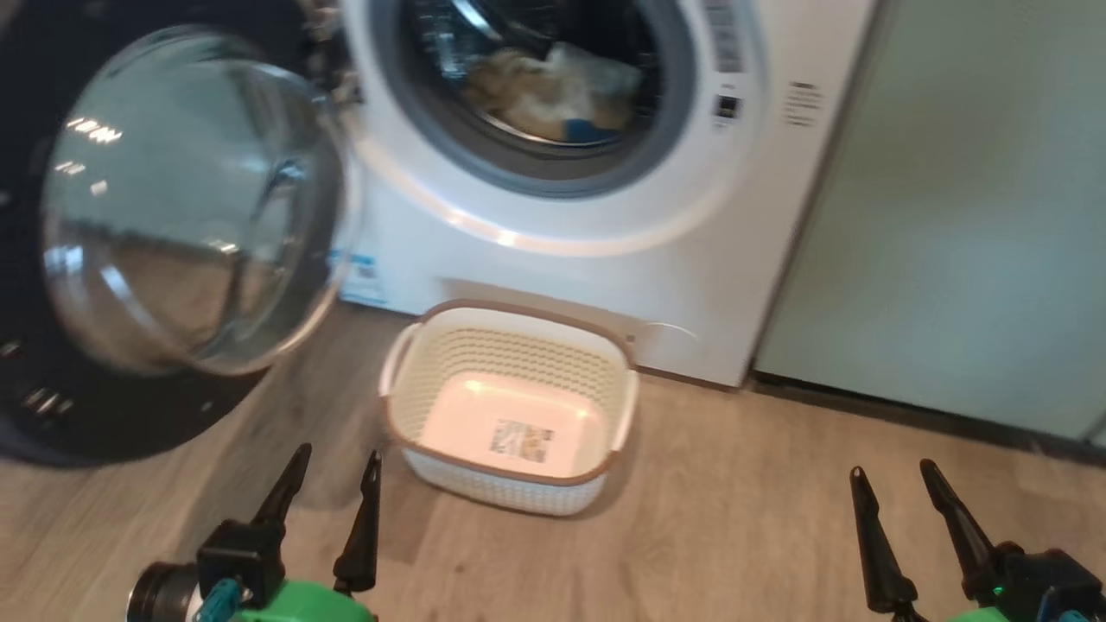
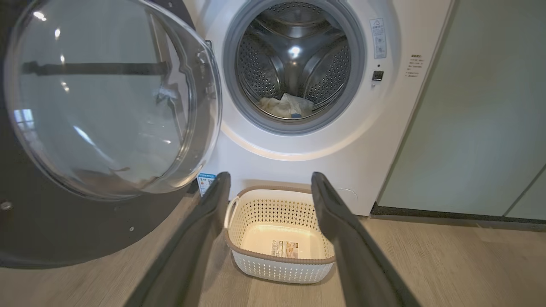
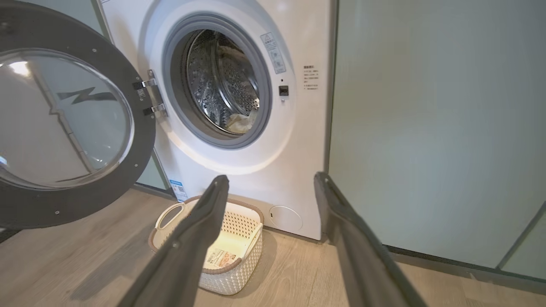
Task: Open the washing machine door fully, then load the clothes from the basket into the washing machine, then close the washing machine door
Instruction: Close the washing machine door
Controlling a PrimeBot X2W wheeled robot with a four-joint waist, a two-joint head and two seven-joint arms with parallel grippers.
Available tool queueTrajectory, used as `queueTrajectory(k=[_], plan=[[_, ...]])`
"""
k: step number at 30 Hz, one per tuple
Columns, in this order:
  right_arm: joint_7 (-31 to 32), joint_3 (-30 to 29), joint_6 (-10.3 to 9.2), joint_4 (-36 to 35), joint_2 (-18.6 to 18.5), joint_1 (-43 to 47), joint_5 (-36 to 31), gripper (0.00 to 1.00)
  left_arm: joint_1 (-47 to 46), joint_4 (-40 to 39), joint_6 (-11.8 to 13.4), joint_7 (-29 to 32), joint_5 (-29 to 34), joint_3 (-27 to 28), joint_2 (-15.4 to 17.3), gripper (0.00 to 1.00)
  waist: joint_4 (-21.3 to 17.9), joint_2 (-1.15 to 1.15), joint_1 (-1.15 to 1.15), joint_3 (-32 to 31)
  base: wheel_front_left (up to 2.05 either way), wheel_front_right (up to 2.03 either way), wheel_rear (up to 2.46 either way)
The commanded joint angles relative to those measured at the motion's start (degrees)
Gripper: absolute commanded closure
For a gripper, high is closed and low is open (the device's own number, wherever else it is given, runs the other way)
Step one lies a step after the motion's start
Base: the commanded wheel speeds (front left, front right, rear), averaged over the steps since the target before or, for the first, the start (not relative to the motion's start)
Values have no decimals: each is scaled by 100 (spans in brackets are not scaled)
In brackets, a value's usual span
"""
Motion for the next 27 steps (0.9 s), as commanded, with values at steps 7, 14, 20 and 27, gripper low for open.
queueTrajectory(k=[7,14,20,27], plan=[[-29,135,-16,-169,-63,-167,9,0,-263,-190,16,-35,35,223,179,0,1122,0,0,-78,0,0,0],[-49,173,-16,-136,-63,-173,59,0,-304,-213,-48,-36,9,195,200,0,1632,0,0,-98,0,0,0],[-87,226,-16,-85,-63,-180,114,0,-306,-202,-43,-40,-1,184,192,0,1915,0,0,-115,0,0,0],[-108,265,-16,-40,-63,-229,108,0,-298,-228,-20,-57,-18,232,208,0,2009,0,0,-85,0,0,0]])
